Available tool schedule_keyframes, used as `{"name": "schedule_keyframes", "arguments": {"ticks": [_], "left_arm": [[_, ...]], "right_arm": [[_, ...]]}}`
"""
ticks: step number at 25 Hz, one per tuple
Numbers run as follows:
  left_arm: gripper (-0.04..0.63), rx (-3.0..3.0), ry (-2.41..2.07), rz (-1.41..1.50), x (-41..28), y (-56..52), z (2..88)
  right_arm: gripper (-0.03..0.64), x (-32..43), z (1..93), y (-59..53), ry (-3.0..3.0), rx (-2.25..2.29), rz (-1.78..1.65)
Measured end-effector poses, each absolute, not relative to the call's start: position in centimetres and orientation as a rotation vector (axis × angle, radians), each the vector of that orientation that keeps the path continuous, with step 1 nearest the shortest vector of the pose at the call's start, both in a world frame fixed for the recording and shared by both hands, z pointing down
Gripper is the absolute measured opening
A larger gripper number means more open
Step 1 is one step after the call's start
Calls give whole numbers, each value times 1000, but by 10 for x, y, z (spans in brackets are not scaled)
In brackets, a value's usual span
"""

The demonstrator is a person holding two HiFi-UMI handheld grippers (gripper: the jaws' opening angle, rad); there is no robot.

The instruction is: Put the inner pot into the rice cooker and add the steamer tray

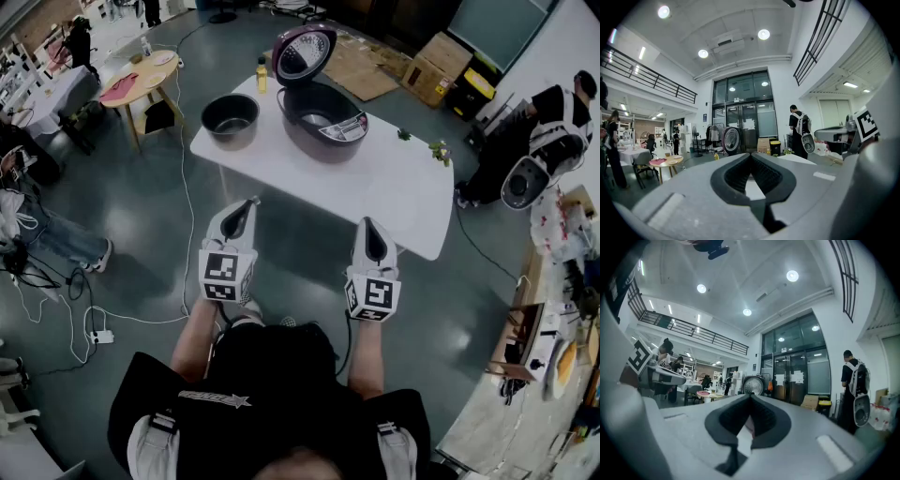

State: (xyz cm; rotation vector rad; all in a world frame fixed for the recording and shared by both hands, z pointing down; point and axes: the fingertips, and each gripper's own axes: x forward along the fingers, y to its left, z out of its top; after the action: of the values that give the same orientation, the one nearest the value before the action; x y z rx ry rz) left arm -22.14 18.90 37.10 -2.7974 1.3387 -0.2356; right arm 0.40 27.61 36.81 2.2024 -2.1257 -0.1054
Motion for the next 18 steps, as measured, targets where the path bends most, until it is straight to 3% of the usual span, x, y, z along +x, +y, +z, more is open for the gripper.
{"name": "schedule_keyframes", "arguments": {"ticks": [18], "left_arm": [[11, -2773, 1474, -248, -236, 168, 381]], "right_arm": [[3, -28, 381, 238, -2281, 2048, -52]]}}
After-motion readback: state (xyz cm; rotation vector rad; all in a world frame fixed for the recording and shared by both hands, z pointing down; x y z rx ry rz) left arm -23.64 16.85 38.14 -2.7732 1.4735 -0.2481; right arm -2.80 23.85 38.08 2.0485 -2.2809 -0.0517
